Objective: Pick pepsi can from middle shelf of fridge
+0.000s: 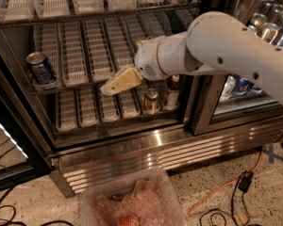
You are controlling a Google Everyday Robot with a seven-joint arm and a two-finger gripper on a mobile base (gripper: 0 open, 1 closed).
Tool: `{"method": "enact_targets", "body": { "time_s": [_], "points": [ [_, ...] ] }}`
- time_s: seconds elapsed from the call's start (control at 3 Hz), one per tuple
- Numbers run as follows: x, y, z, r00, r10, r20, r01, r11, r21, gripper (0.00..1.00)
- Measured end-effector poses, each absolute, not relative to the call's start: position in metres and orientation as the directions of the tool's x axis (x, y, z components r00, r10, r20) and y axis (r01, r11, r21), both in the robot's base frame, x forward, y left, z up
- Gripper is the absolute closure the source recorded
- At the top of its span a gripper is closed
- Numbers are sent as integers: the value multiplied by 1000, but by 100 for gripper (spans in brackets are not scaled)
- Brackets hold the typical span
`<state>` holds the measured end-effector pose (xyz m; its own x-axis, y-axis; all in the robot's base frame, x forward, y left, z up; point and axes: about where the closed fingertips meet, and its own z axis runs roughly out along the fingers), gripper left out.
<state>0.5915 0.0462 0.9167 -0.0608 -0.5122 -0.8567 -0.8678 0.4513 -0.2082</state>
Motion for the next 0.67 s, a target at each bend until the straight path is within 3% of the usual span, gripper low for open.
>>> {"method": "enact_targets", "body": {
  "time_s": [0.33,0.67],
  "points": [
    [632,82,928,3,-408,-913,-838,497,-225,0],
    [632,82,928,3,-408,-913,-838,497,-225,0]
  ]
}}
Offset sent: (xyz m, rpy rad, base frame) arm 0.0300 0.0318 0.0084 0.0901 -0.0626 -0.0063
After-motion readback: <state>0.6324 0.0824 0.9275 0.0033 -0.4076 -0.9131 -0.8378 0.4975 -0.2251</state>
